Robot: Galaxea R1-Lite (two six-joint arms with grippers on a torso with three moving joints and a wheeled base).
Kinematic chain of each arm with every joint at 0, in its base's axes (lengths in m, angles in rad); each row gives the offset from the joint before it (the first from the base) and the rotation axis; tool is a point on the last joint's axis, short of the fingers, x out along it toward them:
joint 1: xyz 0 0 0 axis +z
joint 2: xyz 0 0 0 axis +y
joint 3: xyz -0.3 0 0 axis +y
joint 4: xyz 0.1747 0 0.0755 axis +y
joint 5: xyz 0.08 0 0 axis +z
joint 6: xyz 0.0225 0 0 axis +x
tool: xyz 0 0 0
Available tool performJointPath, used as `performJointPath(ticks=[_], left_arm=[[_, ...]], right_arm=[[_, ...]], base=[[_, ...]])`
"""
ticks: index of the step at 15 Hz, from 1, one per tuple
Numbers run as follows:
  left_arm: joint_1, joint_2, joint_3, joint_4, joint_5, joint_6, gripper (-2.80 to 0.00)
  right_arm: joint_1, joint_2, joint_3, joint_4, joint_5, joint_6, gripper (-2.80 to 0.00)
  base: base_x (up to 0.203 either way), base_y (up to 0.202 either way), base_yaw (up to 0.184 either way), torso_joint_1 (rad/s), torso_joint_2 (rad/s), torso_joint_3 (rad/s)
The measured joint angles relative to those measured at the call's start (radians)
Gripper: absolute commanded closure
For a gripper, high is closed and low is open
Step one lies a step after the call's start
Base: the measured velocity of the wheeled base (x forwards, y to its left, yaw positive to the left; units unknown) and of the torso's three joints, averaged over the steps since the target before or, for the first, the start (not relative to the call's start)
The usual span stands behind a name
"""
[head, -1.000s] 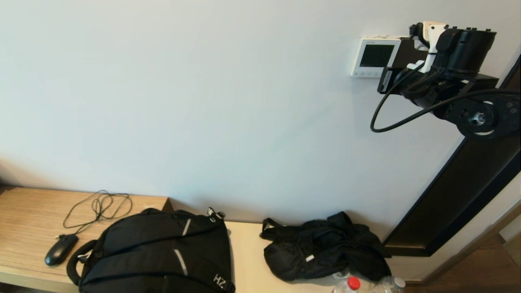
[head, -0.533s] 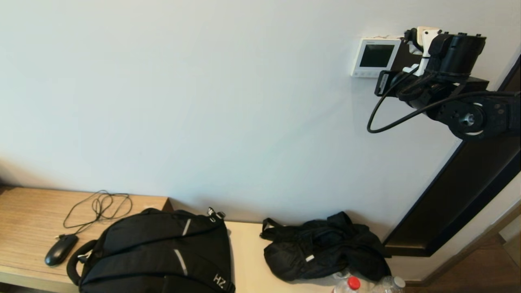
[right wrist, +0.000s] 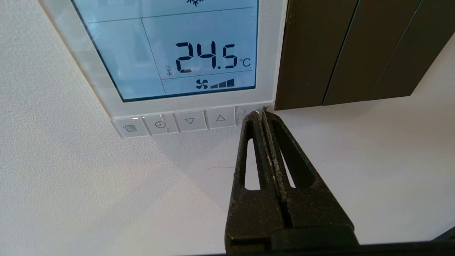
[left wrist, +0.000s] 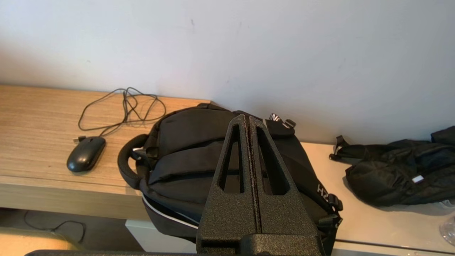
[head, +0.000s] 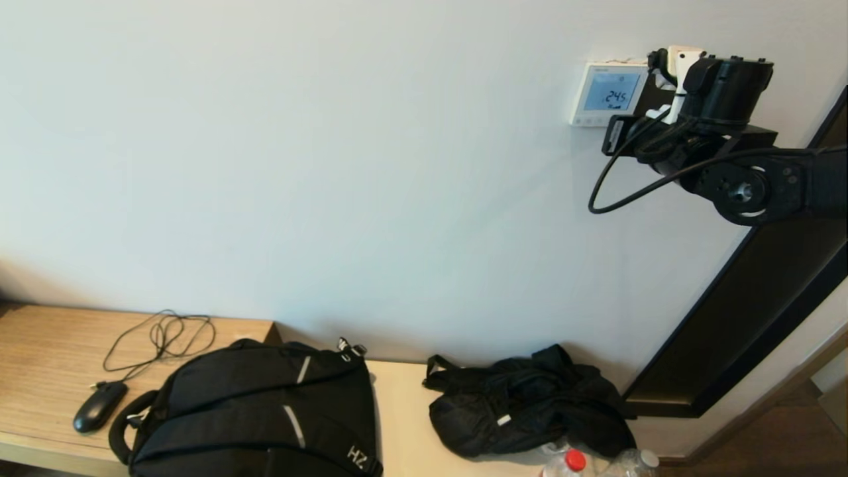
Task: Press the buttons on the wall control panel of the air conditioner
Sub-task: Turn on the central air conditioner, then press the temperature increase button
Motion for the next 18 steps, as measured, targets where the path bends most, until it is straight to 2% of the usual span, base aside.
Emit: performJointPath(ticks=[9,18], left_arm=[[0.0,0.0,0.0,0.0,0.0,0.001,0.0],[0.0,0.0,0.0,0.0,0.0,0.0,0.0]], right_arm=[[0.014,-0.027,0.028,-0.005,-0.001,0.003,0.0],[0.067,-0.031,0.028,-0.008,-0.02,0.0,0.0]], base=[[0.0,0.0,0.0,0.0,0.0,0.0],[0.0,0.0,0.0,0.0,0.0,0.0]])
